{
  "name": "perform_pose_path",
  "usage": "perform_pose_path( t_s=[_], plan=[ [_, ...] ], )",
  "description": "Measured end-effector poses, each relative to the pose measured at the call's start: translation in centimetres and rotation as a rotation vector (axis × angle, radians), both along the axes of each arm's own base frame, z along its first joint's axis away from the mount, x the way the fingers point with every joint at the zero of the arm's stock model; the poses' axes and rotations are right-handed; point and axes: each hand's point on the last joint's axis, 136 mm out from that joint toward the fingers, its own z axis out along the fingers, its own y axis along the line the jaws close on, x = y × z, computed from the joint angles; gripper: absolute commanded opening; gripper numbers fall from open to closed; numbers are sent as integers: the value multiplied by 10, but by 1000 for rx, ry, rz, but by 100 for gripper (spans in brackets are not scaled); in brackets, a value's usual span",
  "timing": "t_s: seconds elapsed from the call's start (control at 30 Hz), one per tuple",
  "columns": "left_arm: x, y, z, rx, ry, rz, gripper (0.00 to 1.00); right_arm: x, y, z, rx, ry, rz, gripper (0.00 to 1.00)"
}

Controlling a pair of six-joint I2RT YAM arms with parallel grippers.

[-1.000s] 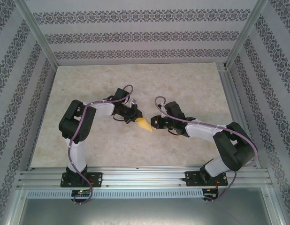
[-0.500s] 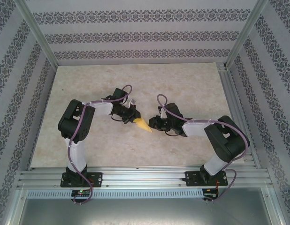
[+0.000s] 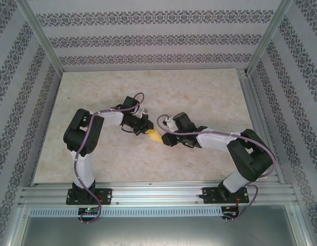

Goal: Fold a paper plane with a square sheet of paper (pick it up from the middle)
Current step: Fold the wing for the fifth time at the center of the table.

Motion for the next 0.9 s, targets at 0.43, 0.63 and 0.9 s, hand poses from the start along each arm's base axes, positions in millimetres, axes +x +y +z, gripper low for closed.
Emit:
perform_pose_path(
  t_s=[0.43, 0.63, 0.9],
  plan=[
    [-1, 0, 1, 1, 10, -1, 0, 3, 7, -12, -105, -38, 119, 13],
    [-2, 0, 0, 1, 17, -3, 0, 3, 6, -18, -134, -39, 142, 0],
    [-3, 0, -3, 5, 13, -14, 0, 3, 6, -24, -167, -41, 152, 13]
  ],
)
